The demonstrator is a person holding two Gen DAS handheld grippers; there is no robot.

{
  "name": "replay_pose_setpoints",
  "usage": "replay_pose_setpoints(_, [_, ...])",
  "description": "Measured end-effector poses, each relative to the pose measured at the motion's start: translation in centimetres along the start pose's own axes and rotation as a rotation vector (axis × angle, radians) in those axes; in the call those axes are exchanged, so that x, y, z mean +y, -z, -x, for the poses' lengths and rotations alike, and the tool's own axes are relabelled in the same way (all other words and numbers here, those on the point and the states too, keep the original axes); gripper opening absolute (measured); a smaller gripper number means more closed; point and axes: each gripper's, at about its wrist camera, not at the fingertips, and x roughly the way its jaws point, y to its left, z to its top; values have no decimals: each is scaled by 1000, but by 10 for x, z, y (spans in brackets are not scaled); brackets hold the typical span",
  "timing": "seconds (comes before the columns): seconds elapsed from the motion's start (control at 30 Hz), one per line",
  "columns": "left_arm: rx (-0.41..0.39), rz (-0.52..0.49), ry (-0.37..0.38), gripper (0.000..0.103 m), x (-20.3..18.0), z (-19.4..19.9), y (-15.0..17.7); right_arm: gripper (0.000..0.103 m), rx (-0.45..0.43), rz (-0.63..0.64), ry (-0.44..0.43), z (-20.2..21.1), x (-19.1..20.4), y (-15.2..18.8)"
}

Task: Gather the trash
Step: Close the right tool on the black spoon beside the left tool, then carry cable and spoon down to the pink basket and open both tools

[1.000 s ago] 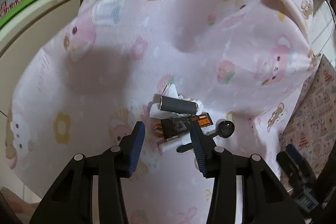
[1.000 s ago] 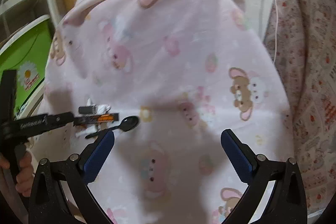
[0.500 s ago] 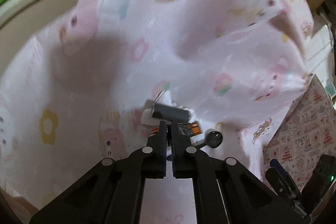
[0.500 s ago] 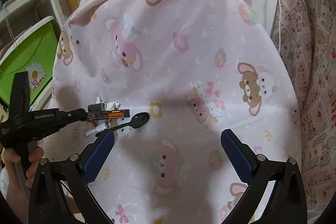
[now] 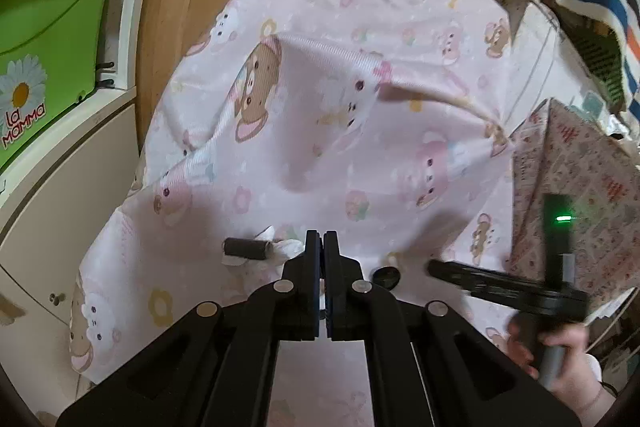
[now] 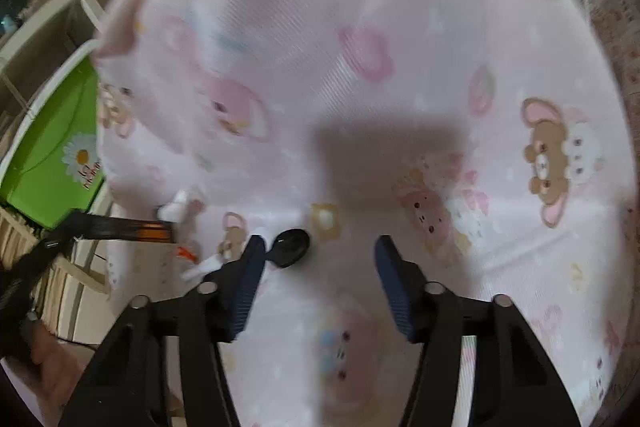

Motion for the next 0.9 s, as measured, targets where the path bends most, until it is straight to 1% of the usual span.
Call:
replay_pose_setpoints(0.1, [-18,19,45,1,7,11,-3,45,60,-96,-72,-24,-14,1])
replay_pose_setpoints(0.13, [-23,27,58,1,7,13,-3,45,70,-147,-116,-30,-19,2])
replay_pose_setpoints(0.17, [-27,32,73,1,7,17,-3,45,71,-187,-159,-35,-23,3])
replay_pose_setpoints(0.23, [-39,42,107,1,9,25,-4,41,59,-221,-188,-40,-26,4])
replay_pose_setpoints(0.3, [-45,38,120,1,10,33,-4,37,56,-229,-179,-42,-25,2])
replay_pose_setpoints(0.33, [-47,35,115,1,11,35,-4,37,60,-226,-177,-43,-23,1])
replay_pose_setpoints(0.43, [-45,42,109,1,14,39,0,26,74,-210,-175,-48,-17,2])
replay_pose_setpoints(0.47, [-45,46,104,1,15,40,0,19,79,-204,-179,-49,-15,3])
replay_pose_setpoints(0.5, [-45,47,97,1,17,41,1,5,87,-193,-177,-51,-11,5])
replay_pose_setpoints(0.53, [-47,46,88,1,17,42,2,3,79,-184,-167,-51,-9,7])
replay_pose_setpoints(0.6, [-51,42,74,1,19,44,4,3,0,-161,-136,-40,-4,11])
replay_pose_setpoints(0.73, [-57,42,67,1,20,52,9,3,-55,-113,-138,-17,8,14])
replay_pose_setpoints(0.87, [-60,33,69,1,16,62,13,3,-144,-56,-44,17,16,20])
replay_pose_setpoints(0.9, [-66,23,59,1,13,66,15,3,-161,-46,-28,23,16,20])
